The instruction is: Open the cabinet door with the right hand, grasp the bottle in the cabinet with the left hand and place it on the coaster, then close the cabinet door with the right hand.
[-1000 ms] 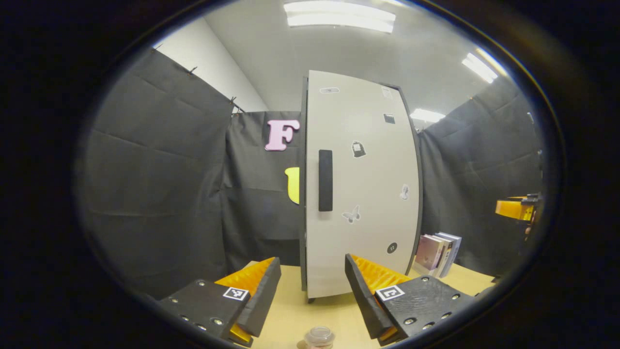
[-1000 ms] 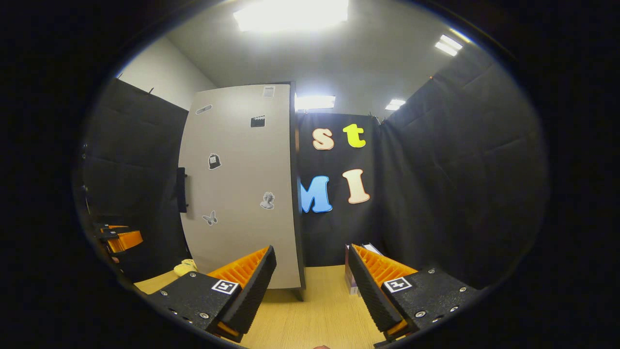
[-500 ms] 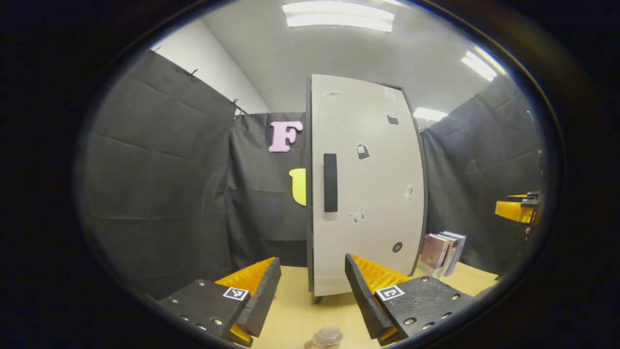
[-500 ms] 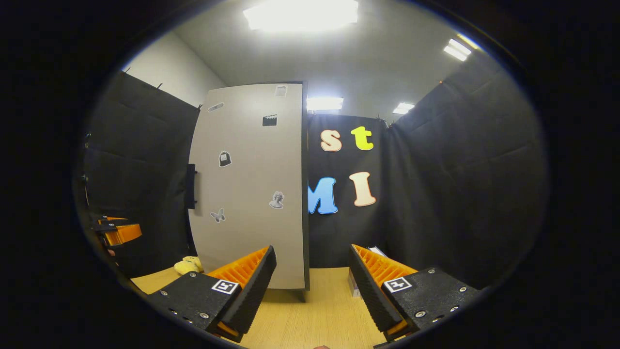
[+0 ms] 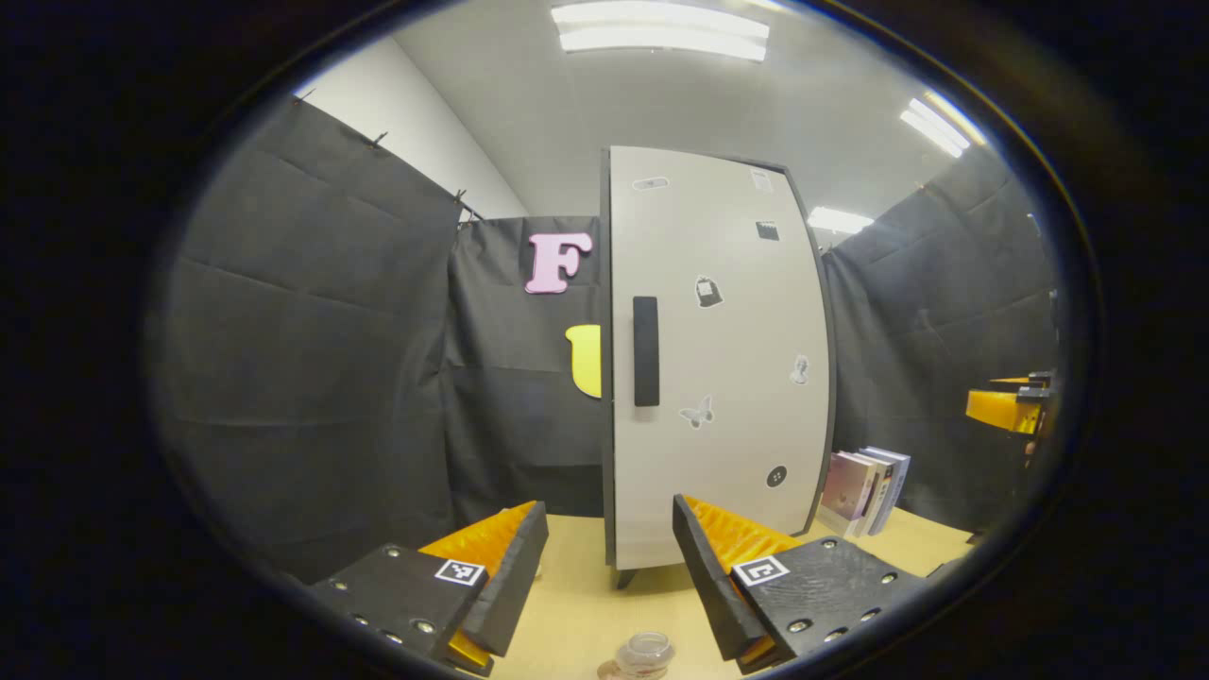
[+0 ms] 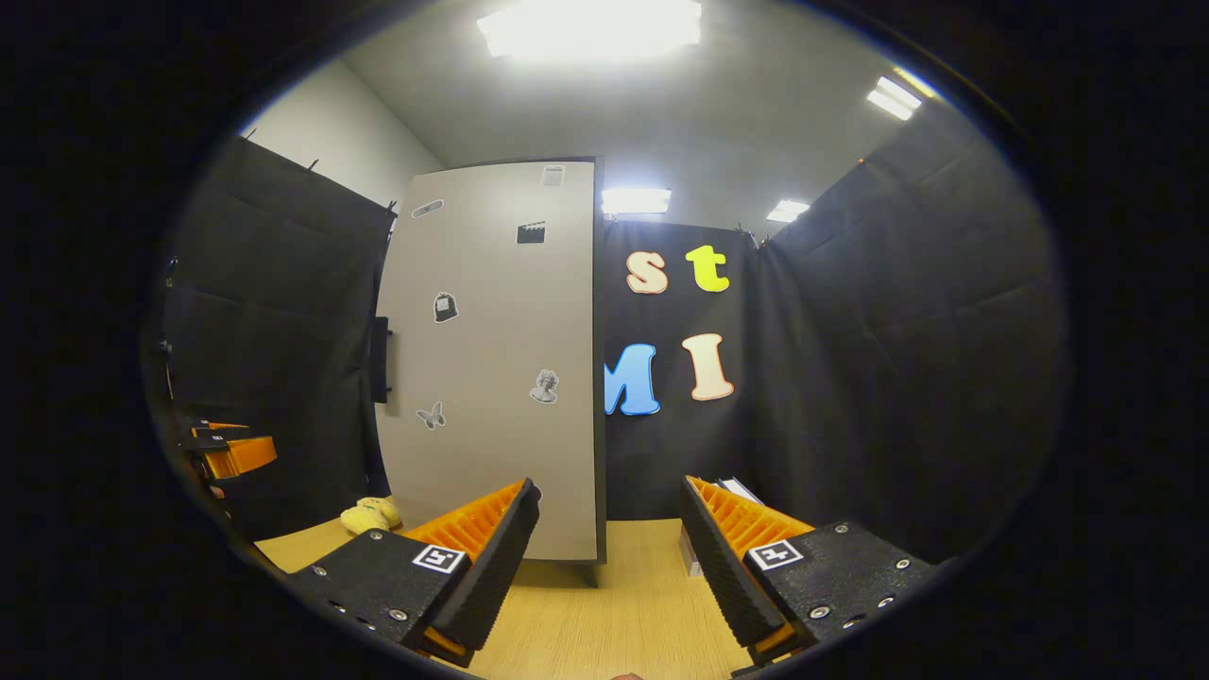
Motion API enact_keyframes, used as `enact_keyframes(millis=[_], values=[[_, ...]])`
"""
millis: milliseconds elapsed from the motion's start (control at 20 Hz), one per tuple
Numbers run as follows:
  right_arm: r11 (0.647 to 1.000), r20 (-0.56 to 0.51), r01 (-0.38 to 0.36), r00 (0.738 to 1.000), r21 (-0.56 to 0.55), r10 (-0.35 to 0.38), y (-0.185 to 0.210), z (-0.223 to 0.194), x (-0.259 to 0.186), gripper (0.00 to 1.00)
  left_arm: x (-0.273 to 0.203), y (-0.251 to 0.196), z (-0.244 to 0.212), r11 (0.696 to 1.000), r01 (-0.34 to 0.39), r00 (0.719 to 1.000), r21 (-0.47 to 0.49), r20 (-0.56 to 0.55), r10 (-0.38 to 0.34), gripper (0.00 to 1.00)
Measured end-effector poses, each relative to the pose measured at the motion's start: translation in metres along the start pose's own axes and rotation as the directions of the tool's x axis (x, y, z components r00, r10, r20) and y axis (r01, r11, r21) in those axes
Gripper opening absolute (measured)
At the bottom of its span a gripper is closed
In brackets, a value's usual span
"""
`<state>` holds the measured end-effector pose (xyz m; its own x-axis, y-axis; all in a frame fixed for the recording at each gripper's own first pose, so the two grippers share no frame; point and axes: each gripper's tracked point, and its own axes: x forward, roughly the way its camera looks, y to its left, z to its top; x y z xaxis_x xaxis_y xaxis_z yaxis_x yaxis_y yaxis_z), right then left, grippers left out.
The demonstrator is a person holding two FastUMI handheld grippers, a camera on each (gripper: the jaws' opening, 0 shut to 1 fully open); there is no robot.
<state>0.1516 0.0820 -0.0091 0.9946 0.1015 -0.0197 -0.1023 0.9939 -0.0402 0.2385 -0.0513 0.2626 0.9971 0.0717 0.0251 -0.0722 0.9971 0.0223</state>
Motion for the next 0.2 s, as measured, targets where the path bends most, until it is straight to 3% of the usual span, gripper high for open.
enact_keyframes(millis=[200], values=[[1.000,0.001,0.000,1.000,-0.001,0.000,0.0027,0.0002,0.0012,0.93,0.0001,0.0029,0.0002,1.000,-0.001,1.000,0.000,0.001,0.001,0.83]])
